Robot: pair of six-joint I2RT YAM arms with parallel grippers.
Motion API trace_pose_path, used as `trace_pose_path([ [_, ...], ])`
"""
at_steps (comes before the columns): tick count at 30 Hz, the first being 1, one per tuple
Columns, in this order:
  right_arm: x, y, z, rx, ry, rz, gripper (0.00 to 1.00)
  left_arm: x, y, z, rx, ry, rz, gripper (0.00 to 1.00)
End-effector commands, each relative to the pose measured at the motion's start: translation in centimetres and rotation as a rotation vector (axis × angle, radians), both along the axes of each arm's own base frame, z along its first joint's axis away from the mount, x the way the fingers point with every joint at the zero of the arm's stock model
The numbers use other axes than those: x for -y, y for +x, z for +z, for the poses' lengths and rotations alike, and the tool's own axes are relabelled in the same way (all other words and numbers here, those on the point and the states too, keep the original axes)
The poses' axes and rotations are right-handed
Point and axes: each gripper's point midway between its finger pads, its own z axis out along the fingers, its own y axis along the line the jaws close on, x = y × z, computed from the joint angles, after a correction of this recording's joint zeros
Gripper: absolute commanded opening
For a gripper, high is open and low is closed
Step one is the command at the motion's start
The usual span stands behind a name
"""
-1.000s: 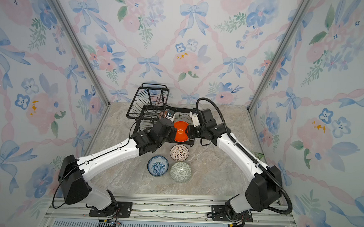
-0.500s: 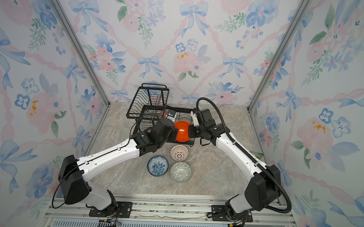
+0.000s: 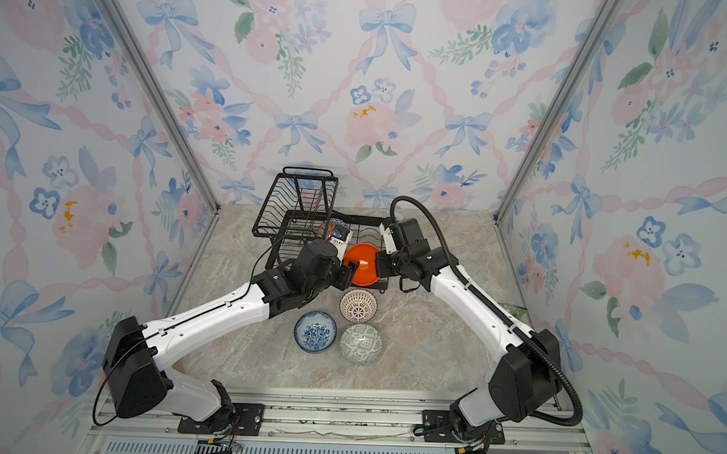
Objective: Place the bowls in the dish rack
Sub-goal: 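Close the right gripper on the orange bowl rim while the left gripper holds it, then carry the orange bowl to the rack with the right gripper while the left draws back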
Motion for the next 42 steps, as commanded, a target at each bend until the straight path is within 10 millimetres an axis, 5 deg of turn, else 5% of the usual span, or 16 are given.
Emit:
trace_pose_path([
  [1,-0.7,0.1,1.1,0.039,0.006,0.032,0.0,-0.6,-0.7,0.9,0.02,-0.029,-0.027,0.92],
  [2,-0.6,0.1,1.1,0.047,0.002,0.033,0.0,-1.1,-0.7,0.8,0.02,-0.029,-0.019,0.98],
  [13,0.9,1.6,2.2,0.171,-0.123,0.031,0.0,-7.1,-1.3,-1.0,-0.008,-0.048,0.065,0.98],
  [29,3.0,9.8,5.5,0.564,-0.276,-0.045,0.0,-14.0,-1.6,-3.2,-0.021,-0.059,0.201,0.98],
  [42,3.3,17.5,4.2,0.865,-0.503,-0.168,0.0,-15.3,-2.1,-3.9,-0.028,-0.07,0.225,0.98],
])
